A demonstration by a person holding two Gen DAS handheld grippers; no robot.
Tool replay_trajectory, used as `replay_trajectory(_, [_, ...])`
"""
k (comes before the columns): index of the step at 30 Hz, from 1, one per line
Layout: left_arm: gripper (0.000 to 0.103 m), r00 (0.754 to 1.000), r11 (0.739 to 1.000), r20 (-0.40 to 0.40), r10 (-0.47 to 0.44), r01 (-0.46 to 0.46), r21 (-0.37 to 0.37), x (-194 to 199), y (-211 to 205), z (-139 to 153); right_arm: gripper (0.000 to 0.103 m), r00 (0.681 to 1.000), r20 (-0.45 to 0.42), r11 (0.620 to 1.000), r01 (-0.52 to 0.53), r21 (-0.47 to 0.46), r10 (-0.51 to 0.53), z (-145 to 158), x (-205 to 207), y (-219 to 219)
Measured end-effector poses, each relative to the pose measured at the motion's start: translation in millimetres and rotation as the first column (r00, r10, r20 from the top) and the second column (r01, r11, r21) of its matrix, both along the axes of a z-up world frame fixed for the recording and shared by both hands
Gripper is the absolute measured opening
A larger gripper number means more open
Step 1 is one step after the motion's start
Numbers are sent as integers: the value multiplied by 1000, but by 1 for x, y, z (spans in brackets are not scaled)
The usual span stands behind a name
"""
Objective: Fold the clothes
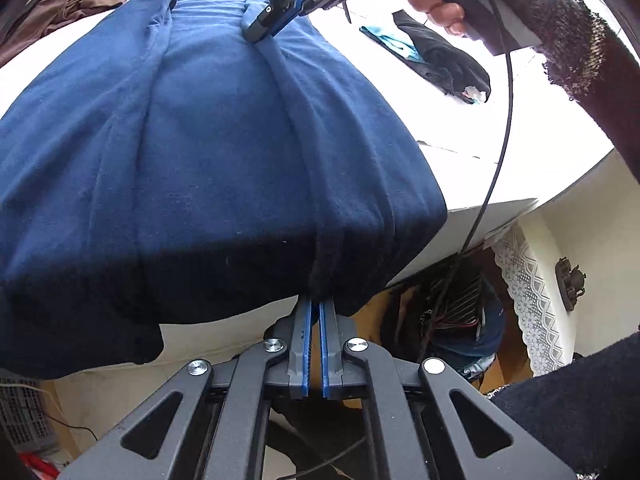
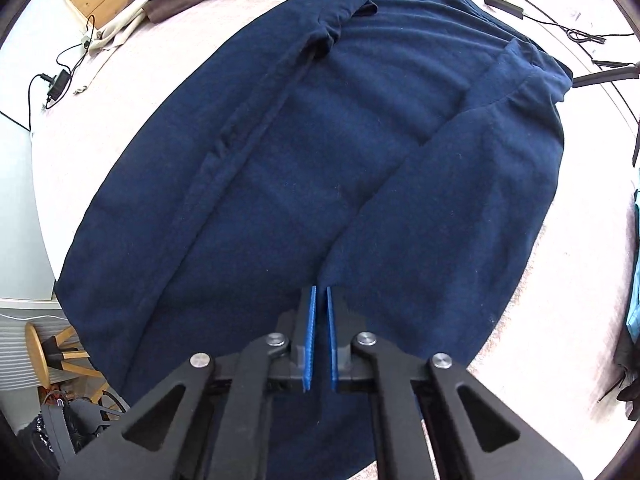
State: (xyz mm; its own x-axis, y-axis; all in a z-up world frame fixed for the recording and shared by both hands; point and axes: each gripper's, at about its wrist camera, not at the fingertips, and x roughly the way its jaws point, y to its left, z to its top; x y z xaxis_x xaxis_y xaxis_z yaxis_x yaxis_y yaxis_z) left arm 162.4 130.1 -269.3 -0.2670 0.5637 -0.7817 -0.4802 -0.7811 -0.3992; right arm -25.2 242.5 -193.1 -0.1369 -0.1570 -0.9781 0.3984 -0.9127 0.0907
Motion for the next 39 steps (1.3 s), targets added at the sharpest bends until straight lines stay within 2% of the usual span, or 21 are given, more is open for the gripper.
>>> replay_trajectory(7, [3,997,995,-31,68,-66,70,14,-40,32,3,1000,-12,995,12,-96,-13,24,1,4])
replay_trajectory(11, [3,998,997,-54,42,-39,71,24,-45,44,3,999,-52,992,-3,-123,-3,44,4,-2])
replay_trajectory(13, [3,998,998,-57,16,-13,63,31,-40,46,3,997,-83,992,-12,-126,2,53,7,-3])
replay_trajectory(15, [3,999,998,-41,22,-20,62,30,-35,44,3,995,-93,997,-26,-72,20,53,1,-8])
replay_trajectory(18, [3,999,998,-27,30,-29,55,26,-30,38,4,999,42,1000,1,-21,0,48,-7,-13])
replay_trajectory(20, [3,999,998,-35,26,-24,51,24,-26,39,6,997,68,999,26,35,-29,38,-12,-11])
replay_trajectory(22, [3,999,999,-40,13,-11,38,27,-28,39,16,996,71,995,50,82,-55,30,-19,-10])
replay_trajectory(23, [3,999,999,-43,6,-5,32,29,-29,39,23,993,91,995,71,71,-78,27,-23,-7])
replay_trajectory(24, [3,999,1000,-44,1,0,20,29,-27,39,24,988,117,995,92,50,-97,24,-26,-4])
replay_trajectory(27, [3,999,1000,-43,-13,12,-4,31,-26,38,24,983,133,992,122,19,-123,26,-30,0])
replay_trajectory(30, [3,999,999,-47,-24,22,-37,31,-23,38,24,983,145,994,106,37,-111,24,-32,-4])
replay_trajectory(32, [3,998,997,-48,-30,27,-67,31,-20,37,23,988,123,995,82,51,-88,25,-33,-6])
replay_trajectory(33, [3,998,996,-46,-34,30,-80,30,-19,36,19,991,111,996,71,62,-77,27,-33,-6])
replay_trajectory(34, [3,998,995,-50,-37,32,-89,31,-17,36,5,993,98,996,59,72,-66,28,-32,-6])
replay_trajectory(36, [3,997,994,-60,-42,36,-101,32,-15,39,4,993,93,997,64,43,-68,33,-32,-1])
replay_trajectory(39, [3,997,994,-71,-37,29,-108,33,-16,43,3,990,91,992,112,-56,-106,47,-32,14])
